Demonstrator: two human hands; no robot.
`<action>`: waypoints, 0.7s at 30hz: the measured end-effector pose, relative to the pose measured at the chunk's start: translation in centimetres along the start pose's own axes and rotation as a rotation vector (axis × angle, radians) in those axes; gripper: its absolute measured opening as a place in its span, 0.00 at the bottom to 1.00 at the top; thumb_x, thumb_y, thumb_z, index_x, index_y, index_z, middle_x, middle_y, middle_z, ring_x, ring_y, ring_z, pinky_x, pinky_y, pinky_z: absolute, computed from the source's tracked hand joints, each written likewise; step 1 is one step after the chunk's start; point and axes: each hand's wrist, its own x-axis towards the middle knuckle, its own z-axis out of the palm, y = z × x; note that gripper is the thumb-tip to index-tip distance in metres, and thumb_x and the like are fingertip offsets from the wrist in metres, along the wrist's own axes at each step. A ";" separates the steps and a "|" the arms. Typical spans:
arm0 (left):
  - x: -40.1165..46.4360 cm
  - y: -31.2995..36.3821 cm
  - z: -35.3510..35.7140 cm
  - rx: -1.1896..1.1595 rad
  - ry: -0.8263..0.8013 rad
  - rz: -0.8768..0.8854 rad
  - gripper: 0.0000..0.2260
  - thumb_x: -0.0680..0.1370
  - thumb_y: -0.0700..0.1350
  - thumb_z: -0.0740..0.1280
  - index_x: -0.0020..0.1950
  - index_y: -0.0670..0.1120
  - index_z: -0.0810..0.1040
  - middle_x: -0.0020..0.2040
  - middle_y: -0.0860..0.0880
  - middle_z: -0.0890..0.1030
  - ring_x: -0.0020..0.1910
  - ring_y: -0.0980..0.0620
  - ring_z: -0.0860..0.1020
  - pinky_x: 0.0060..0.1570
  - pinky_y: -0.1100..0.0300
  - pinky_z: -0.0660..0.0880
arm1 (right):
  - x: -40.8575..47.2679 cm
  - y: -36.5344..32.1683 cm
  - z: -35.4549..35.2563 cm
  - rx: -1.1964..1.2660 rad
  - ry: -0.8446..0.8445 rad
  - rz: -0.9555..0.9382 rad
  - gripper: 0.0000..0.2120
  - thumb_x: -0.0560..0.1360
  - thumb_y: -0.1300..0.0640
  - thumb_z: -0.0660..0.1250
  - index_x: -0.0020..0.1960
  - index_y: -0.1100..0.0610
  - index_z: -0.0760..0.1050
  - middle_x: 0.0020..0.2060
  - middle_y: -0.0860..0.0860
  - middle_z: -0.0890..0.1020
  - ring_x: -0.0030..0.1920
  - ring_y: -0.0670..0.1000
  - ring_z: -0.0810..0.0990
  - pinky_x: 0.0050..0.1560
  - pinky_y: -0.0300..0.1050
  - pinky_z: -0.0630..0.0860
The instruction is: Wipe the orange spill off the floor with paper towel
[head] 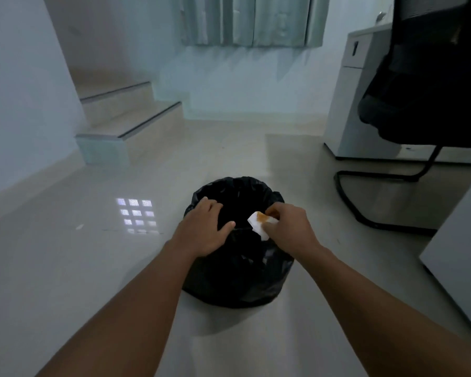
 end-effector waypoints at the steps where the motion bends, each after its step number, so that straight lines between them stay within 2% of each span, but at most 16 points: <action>1: 1.1 -0.6 0.0 -0.027 -0.022 -0.021 0.29 0.83 0.60 0.58 0.77 0.42 0.64 0.79 0.44 0.63 0.81 0.45 0.55 0.77 0.46 0.60 | 0.5 0.1 0.5 0.016 0.037 0.036 0.09 0.76 0.59 0.69 0.56 0.56 0.82 0.49 0.53 0.83 0.43 0.50 0.80 0.36 0.36 0.71; 4: 2.8 -1.9 0.8 -0.053 -0.019 -0.033 0.28 0.83 0.60 0.55 0.74 0.41 0.66 0.79 0.43 0.64 0.81 0.44 0.52 0.77 0.43 0.58 | 1.6 0.5 2.2 0.037 0.073 0.084 0.05 0.76 0.57 0.71 0.51 0.55 0.83 0.44 0.51 0.83 0.40 0.49 0.80 0.31 0.32 0.68; 8: 2.4 -2.5 3.2 -0.082 -0.042 0.001 0.26 0.85 0.58 0.52 0.72 0.39 0.68 0.80 0.44 0.62 0.83 0.45 0.43 0.80 0.45 0.50 | 1.7 0.7 4.1 0.096 0.151 0.141 0.07 0.78 0.52 0.71 0.52 0.55 0.84 0.46 0.50 0.84 0.44 0.49 0.81 0.42 0.40 0.73; 12: 2.1 -3.0 4.5 -0.063 -0.038 0.050 0.23 0.85 0.56 0.51 0.66 0.39 0.72 0.74 0.42 0.70 0.83 0.45 0.46 0.80 0.46 0.50 | 2.6 0.1 3.7 0.143 0.274 0.057 0.07 0.78 0.55 0.70 0.53 0.55 0.84 0.47 0.51 0.83 0.46 0.50 0.81 0.42 0.36 0.70; 15: 2.0 -2.9 4.6 -0.066 -0.030 0.050 0.21 0.85 0.56 0.51 0.59 0.40 0.73 0.68 0.42 0.74 0.82 0.44 0.49 0.80 0.45 0.50 | 2.9 -0.8 3.3 0.145 0.291 0.012 0.15 0.77 0.58 0.69 0.63 0.54 0.81 0.53 0.54 0.83 0.52 0.52 0.81 0.50 0.38 0.72; 18: 2.0 -2.6 4.4 -0.058 -0.049 0.041 0.21 0.85 0.55 0.50 0.57 0.40 0.74 0.67 0.42 0.74 0.82 0.44 0.49 0.80 0.45 0.50 | 2.2 -0.9 3.2 0.135 0.220 -0.018 0.21 0.79 0.58 0.68 0.72 0.56 0.75 0.59 0.55 0.82 0.56 0.52 0.82 0.57 0.38 0.74; 21: 1.7 -2.3 3.9 -0.072 -0.074 0.028 0.20 0.86 0.54 0.50 0.57 0.41 0.73 0.66 0.43 0.75 0.82 0.45 0.49 0.80 0.46 0.49 | 0.9 -1.6 1.6 0.159 0.231 -0.056 0.16 0.80 0.59 0.67 0.67 0.57 0.79 0.53 0.53 0.85 0.50 0.48 0.83 0.61 0.44 0.79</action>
